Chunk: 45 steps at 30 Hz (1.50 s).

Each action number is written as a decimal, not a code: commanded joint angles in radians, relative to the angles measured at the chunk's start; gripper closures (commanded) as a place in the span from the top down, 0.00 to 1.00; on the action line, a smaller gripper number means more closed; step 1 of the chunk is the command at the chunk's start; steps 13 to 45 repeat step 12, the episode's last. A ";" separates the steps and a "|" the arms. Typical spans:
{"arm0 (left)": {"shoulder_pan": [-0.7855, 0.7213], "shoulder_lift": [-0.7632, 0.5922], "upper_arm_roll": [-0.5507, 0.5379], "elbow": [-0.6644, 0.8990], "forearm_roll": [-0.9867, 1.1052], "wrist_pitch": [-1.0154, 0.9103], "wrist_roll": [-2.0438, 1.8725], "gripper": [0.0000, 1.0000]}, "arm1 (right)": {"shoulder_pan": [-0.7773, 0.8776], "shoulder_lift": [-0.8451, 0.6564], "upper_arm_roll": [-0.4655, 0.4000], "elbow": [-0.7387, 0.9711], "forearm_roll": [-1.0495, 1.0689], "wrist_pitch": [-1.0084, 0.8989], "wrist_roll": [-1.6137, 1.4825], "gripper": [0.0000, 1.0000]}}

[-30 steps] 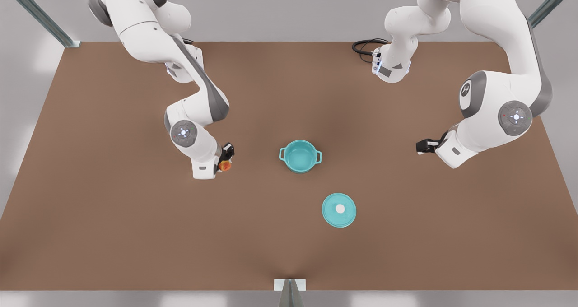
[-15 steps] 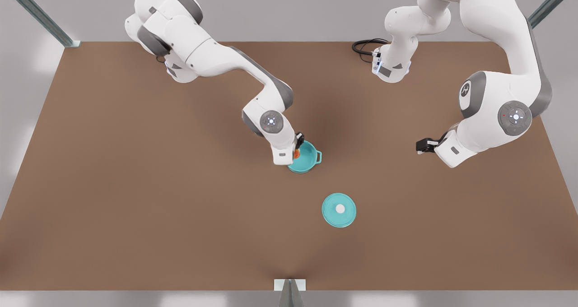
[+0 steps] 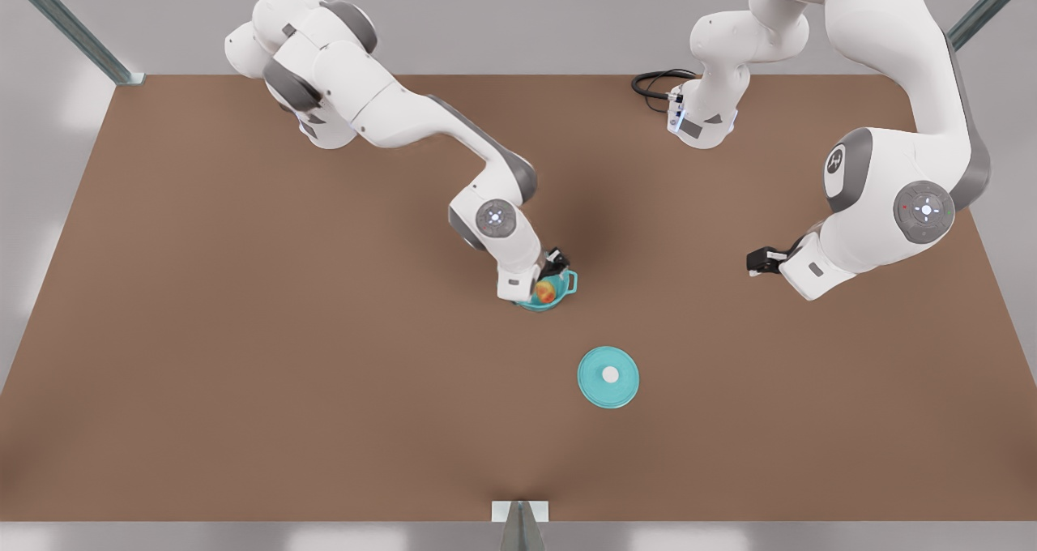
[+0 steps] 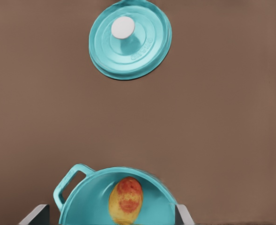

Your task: Open the pot lid and put the potato into the pot

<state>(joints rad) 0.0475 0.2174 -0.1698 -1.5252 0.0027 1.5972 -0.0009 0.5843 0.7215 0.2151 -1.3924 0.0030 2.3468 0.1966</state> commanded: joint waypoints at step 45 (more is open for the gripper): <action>-0.029 0.010 0.004 0.019 0.019 0.043 -0.030 1.00 | -0.402 -0.458 -0.402 -0.206 0.008 -0.586 -0.479 1.00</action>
